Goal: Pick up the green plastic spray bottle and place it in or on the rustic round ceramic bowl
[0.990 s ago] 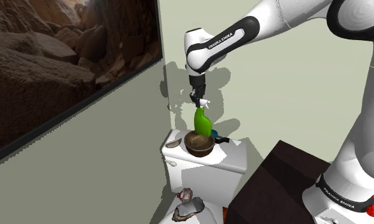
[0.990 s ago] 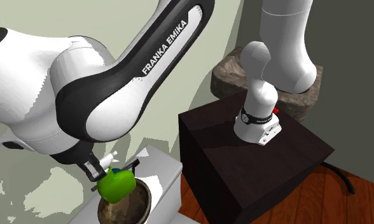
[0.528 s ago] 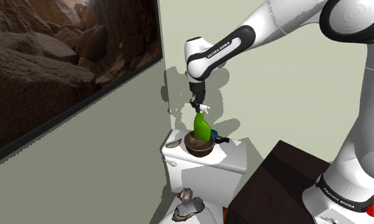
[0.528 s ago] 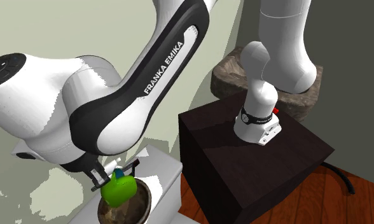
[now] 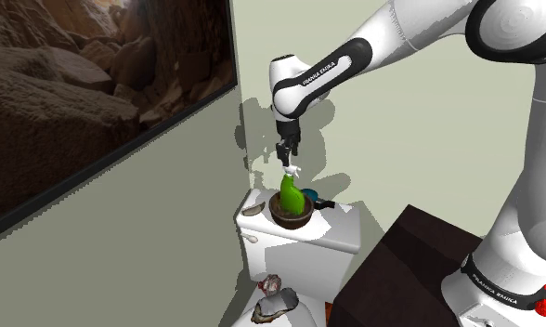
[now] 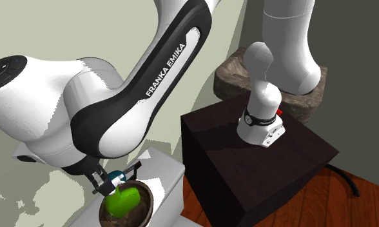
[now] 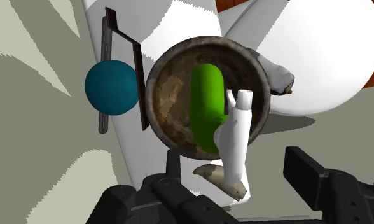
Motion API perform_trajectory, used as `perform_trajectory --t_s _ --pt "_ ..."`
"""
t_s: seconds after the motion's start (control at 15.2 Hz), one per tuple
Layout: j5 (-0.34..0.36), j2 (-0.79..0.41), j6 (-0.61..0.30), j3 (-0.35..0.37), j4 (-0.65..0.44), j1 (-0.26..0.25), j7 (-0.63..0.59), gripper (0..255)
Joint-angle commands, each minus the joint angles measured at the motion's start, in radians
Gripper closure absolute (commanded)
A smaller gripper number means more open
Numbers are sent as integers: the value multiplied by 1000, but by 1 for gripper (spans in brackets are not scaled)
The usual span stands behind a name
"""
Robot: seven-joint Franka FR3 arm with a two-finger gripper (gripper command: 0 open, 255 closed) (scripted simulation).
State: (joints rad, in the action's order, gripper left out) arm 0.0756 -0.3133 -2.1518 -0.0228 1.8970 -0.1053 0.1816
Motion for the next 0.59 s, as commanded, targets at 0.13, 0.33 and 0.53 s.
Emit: perform_trajectory --t_s 0.13,0.33,0.53 --pt "0 0 0 0 0 0 0 0" --pt "-2 27 60 2 -32 -2 1 0" --pt "-3 48 114 3 -66 -4 2 0"
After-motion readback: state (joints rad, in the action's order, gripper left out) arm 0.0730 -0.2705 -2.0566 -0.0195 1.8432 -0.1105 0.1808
